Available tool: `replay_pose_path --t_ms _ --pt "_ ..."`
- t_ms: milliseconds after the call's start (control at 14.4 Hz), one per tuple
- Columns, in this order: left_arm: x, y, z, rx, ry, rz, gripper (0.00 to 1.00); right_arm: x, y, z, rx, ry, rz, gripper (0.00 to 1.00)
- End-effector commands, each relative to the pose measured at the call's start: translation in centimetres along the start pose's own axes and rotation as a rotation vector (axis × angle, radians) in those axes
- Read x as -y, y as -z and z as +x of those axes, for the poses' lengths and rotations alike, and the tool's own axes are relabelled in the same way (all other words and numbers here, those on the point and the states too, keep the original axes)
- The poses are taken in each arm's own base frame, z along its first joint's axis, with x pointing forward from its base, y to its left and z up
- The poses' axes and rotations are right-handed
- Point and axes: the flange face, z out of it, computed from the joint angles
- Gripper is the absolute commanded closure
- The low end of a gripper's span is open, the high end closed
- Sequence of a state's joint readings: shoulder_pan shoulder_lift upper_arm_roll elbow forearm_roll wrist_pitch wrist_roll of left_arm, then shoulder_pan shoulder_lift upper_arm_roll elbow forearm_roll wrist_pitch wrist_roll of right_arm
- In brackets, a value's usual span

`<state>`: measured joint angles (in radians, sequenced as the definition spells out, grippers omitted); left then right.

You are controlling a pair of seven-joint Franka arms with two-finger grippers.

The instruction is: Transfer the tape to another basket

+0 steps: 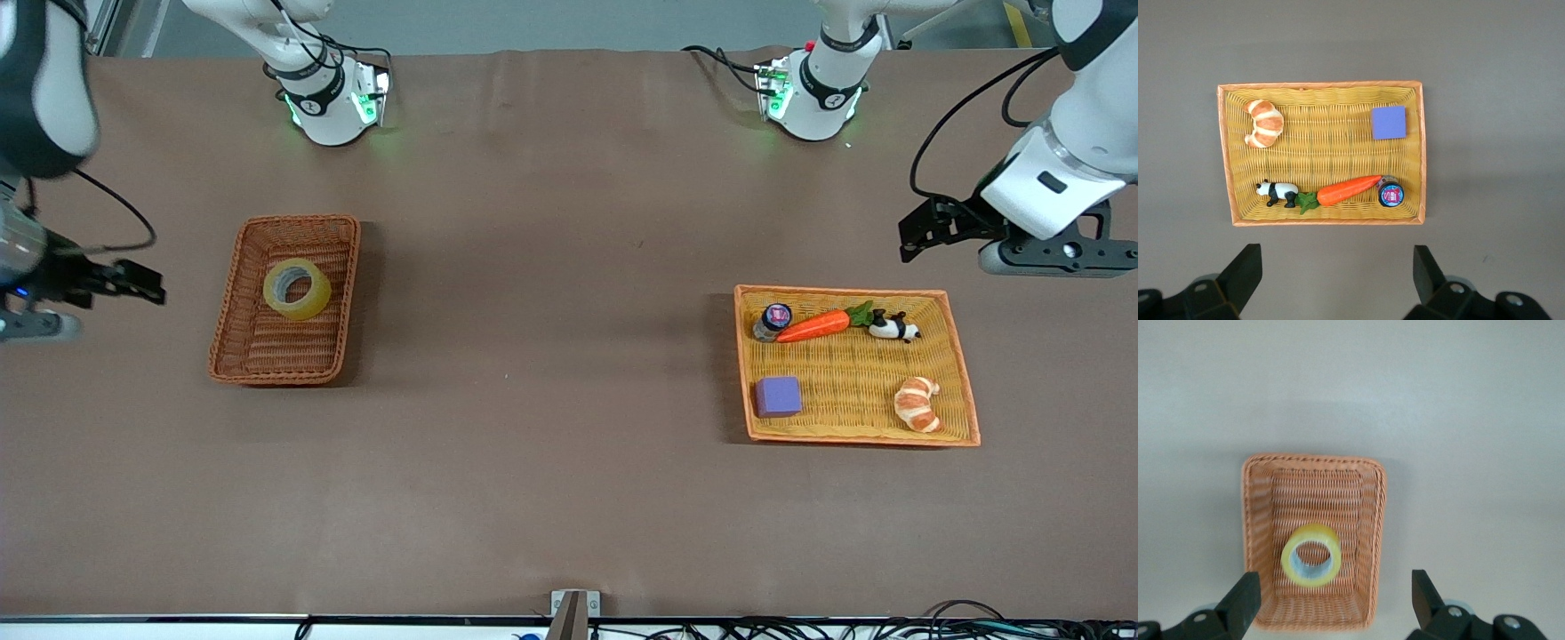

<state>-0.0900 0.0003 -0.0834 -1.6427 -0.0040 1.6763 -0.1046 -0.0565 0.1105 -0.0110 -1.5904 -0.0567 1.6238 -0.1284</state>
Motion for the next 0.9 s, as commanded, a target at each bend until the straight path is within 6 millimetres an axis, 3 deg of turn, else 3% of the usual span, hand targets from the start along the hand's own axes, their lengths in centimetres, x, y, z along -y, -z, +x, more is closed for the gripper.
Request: replay_pose_path --t_ms 0,347,554,832 --pt "0.6 0.8 -0.5 -0.001 0.01 0.004 0.0 0.8 3.9 -0.8 0.032 0.008 -0.021 0.0" --pt "1.5 0.7 -0.6 0.001 0.004 0.005 0.0 1.6 4.6 -2.4 0.016 -0.103 0.04 0.0" --pt "1.5 0.7 -0.6 0.001 0.004 0.005 0.0 1.7 3.8 -2.0 -0.013 -0.103 0.039 0.0" --pt "2.1 0.7 -0.6 0.002 -0.03 0.006 0.0 1.3 4.5 -2.3 -0.03 -0.114 0.039 0.0"
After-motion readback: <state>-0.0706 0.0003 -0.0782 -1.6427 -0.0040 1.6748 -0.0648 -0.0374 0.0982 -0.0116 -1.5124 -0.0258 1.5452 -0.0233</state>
